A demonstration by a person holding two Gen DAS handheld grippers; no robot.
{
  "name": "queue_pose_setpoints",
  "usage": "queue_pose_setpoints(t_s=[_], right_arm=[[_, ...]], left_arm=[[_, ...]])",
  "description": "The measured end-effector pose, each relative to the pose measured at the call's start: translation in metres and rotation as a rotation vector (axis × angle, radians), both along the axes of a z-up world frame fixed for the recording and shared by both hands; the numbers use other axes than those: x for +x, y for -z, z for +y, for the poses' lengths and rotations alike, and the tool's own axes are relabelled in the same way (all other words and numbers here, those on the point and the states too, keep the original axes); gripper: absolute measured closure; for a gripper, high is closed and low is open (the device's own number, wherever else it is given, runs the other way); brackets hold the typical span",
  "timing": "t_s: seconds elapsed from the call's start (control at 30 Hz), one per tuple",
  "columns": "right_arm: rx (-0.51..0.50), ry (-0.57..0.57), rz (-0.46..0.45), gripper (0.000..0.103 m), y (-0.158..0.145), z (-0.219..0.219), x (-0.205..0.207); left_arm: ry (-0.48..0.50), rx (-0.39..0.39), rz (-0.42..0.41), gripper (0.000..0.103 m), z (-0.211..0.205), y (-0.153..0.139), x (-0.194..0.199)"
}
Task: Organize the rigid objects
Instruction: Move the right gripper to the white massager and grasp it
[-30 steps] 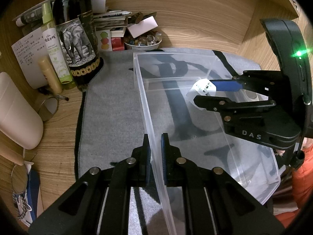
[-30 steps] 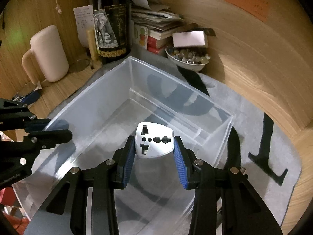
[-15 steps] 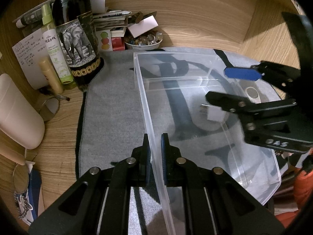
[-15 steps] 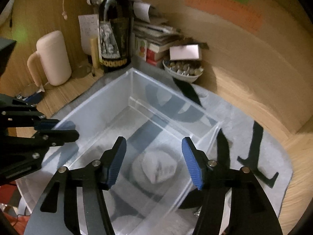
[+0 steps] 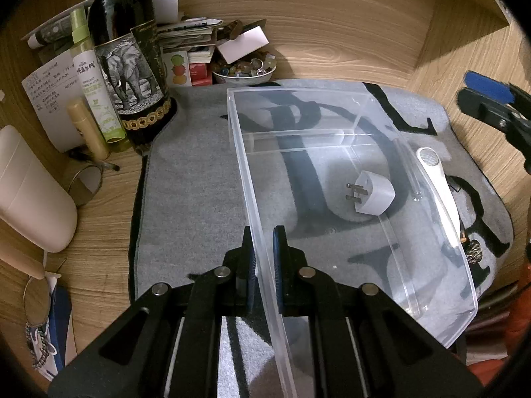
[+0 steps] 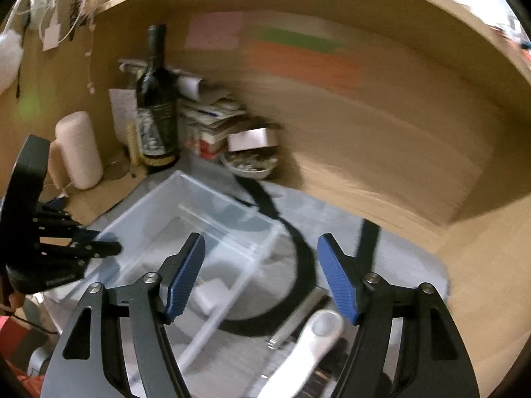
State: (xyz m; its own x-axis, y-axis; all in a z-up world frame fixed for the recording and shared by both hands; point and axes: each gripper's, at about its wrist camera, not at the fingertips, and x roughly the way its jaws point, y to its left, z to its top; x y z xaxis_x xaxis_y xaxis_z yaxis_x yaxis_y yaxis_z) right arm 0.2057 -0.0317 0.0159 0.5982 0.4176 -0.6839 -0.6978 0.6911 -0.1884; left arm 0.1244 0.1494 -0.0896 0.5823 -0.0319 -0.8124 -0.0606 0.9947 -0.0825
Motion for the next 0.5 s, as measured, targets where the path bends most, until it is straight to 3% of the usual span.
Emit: queue_pose_setpoints(t_s=[0.2,0.5], right_arm=[[-0.011,0.092,0.019,0.035,0.006,-0.034,0.007],[-0.06,0.174,0.133,0.035,0.053,-0.068,0.012]], left_arm=[[-0.002,0.004,0.0,0.094,0.0,0.0,0.0],[-0.004,0.003,0.001,0.094,0.0,0.0,0.0]])
